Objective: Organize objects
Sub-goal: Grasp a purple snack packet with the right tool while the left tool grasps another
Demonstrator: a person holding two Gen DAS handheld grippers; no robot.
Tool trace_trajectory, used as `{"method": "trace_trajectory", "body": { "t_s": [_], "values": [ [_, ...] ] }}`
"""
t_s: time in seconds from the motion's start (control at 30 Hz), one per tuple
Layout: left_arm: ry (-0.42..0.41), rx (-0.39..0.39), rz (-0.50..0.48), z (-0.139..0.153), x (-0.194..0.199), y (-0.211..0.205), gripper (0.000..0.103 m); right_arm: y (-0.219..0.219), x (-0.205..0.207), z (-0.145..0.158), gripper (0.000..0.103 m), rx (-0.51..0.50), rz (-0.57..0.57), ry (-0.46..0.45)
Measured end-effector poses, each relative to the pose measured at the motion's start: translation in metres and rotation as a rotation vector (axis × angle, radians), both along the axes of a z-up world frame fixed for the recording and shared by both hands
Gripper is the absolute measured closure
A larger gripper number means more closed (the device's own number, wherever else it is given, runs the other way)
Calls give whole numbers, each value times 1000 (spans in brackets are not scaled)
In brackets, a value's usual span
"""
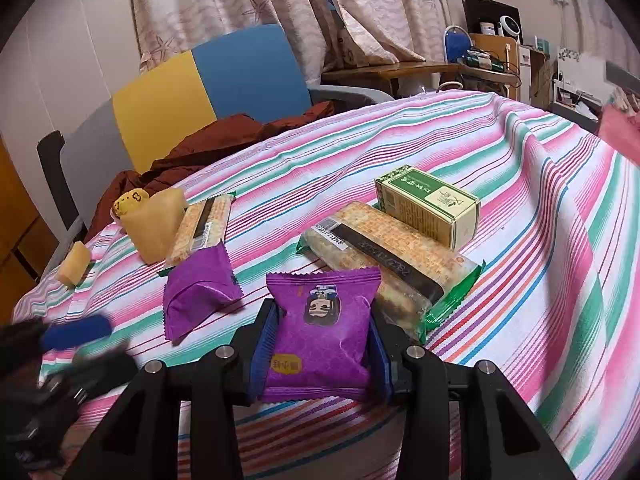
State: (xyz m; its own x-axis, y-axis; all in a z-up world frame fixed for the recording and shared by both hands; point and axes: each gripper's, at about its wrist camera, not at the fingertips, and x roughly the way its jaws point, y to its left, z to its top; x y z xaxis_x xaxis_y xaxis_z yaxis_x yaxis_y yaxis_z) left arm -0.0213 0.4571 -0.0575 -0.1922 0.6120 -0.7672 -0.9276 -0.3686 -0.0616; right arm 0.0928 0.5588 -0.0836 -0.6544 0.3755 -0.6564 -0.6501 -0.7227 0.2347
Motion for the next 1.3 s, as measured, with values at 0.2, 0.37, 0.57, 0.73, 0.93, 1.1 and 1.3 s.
{"method": "trace_trajectory", "body": {
  "t_s": [0.2,0.37,0.57,0.73,0.93,1.1,1.3],
  "values": [
    [4,-31,-66,-14,-9,21,48,1,2,-1,61,-2,-9,9],
    [-43,-29,-69,-23,-19,31,49,1,2,-1,61,-6,-15,15],
    [-40,0,-67,-25,-19,29,58,2,2,-1,61,-6,-16,16],
    [-30,16,-51,-25,-19,25,66,2,3,-1,61,-3,-19,13],
    [-5,30,-25,-24,-11,10,67,2,3,-1,61,-1,-20,12],
    [-3,51,29,-23,-8,-10,68,2,3,-1,61,-1,-21,12],
    [-19,106,155,-20,-12,-46,69,1,2,1,61,14,-25,4]
  ]
}}
